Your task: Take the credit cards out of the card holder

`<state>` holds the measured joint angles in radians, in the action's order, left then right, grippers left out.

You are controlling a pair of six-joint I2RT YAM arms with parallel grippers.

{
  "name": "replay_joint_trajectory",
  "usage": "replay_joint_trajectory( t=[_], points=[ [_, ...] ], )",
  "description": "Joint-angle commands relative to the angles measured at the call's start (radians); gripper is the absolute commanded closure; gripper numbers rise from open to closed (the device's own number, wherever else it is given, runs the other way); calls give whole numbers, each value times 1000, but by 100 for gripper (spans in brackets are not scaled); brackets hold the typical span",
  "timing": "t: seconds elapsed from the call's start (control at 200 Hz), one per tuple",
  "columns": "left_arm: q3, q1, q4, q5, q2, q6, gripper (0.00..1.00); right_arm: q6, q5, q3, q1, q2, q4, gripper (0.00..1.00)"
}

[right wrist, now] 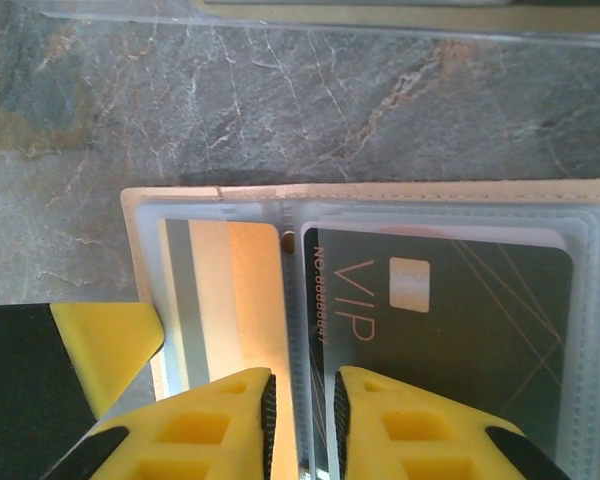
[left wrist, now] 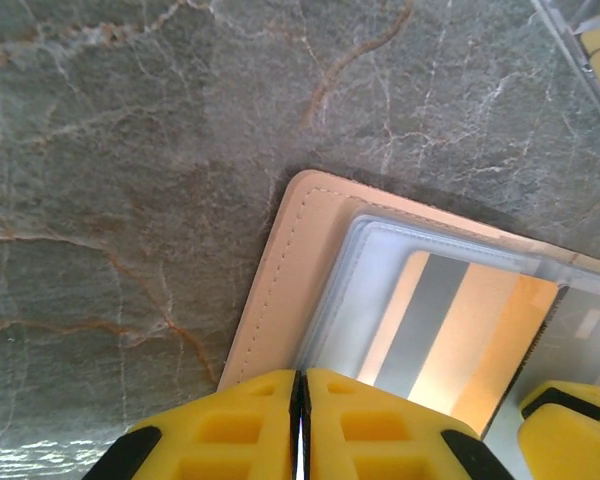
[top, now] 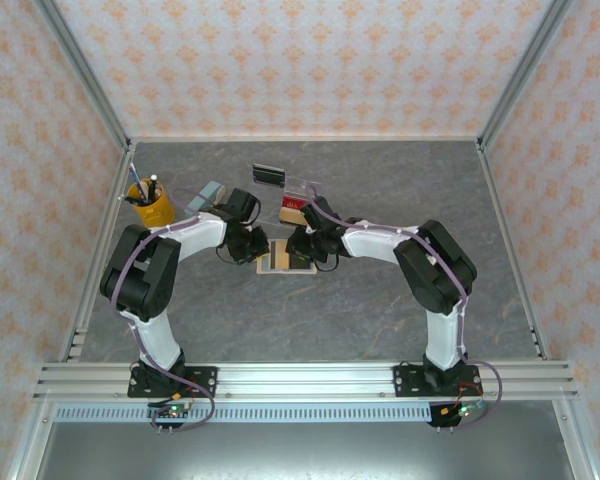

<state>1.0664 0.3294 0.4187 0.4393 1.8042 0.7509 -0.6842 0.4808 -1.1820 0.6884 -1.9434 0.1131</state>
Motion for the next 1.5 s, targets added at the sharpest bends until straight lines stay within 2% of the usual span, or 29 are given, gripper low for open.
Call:
replay_joint_trajectory(
  t=[0.0, 0.52, 0.831, 0.916, 1.061, 1.276, 1.496],
  points=[
    [25, 5, 17, 0, 18, -15, 87, -15, 27, -22, 0, -24, 11, 76],
    [-5, 5, 32, -17, 41, -7, 89, -42, 120, -20, 0, -59, -74, 80],
    [13, 5, 57, -34, 26, -14, 87, -37, 72, 15, -17, -6, -48, 99],
    [19, 4, 61, -36, 16, -15, 85, -11, 41, 36, -29, 34, -7, 100],
    [24, 3, 61, -27, -10, -6, 77, 59, 28, 71, -50, 112, 41, 100],
    [30, -17, 66, 16, -110, 21, 61, 265, 47, 73, -53, 252, 75, 100],
    [17, -49, 174, -73, -292, -39, 29, 459, -18, 35, -53, 361, 102, 100]
  ],
)
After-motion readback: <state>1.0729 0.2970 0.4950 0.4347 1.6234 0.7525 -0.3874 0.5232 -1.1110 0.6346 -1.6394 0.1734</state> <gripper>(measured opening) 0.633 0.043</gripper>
